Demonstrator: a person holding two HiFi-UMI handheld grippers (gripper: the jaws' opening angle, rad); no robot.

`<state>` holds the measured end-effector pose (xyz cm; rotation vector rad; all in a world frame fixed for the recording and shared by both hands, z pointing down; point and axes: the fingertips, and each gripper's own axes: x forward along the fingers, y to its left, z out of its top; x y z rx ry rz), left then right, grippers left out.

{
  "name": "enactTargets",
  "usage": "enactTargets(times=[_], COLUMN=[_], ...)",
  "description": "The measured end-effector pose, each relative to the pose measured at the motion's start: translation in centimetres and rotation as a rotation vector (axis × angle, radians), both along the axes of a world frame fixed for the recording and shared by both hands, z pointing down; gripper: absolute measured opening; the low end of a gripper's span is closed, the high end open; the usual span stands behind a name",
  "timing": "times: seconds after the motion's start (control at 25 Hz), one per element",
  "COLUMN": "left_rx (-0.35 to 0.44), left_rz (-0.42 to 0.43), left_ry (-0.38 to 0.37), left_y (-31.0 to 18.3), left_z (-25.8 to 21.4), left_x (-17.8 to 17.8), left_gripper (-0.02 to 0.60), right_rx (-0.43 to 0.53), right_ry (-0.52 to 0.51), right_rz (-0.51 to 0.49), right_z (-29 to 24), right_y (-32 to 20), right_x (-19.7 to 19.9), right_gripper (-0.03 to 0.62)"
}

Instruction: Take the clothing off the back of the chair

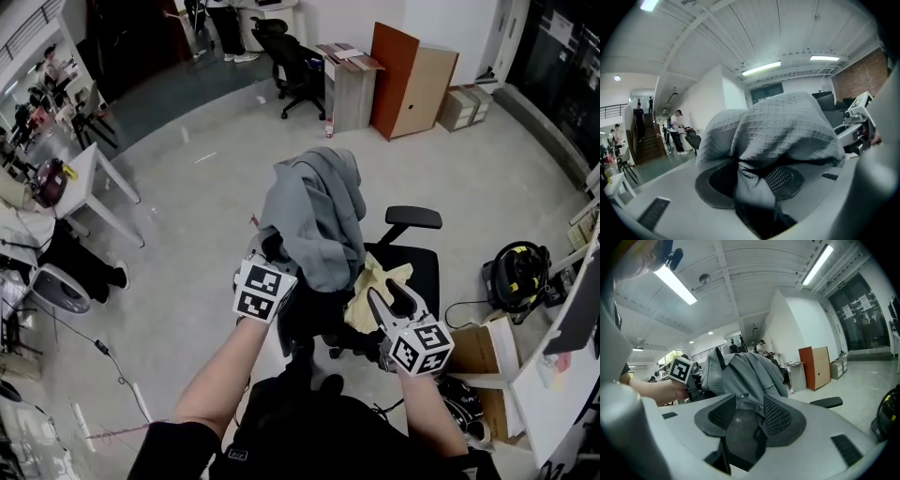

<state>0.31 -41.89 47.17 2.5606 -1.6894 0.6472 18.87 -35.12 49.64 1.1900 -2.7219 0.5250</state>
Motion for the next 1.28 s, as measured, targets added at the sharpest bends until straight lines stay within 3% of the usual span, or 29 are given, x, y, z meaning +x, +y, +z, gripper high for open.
enactTargets(times=[0.2, 0.4, 0.68, 0.8, 0.96, 1.28], left_rx=[0.02, 0.01, 0.021, -0.006, -0.022, -0.033], left_rz=[0.031, 0.105, 0.318, 0.383, 0.407, 0.422], left_ry=[-0.049, -0.035, -0.029, 0.015, 0.053, 0.183], left_y=[-4.2, -9.1, -17.0, -20.5, -22.9, -22.5], left_z=[-1.2, -1.2, -0.7, -0.7, -1.5, -1.4], left_x=[-1.1, -1.6, -0.7, 0.1, 0.1, -0.9], left_gripper=[0.161, 0.152, 0.143, 0.149, 0.158, 0.155], right_rx=[-0.003, 0.004, 0.001, -0.03, -0.059, -0.078], right_ry=[0.014, 0.019, 0.02, 0.031, 0.05, 0.082], right_rz=[0.022, 0.076, 0.159, 0.187, 0.21, 0.26], right_z=[-0.2, -0.7, -0.3, 0.7, 1.2, 1.4], right_y=[-3.5, -8.8, -15.6, -17.2, -18.4, -19.1], right_x=[-1.1, -1.6, -2.8, -3.0, -3.4, -4.1], right_gripper=[0.199, 0.199, 0.196, 0.196, 0.196, 0.196])
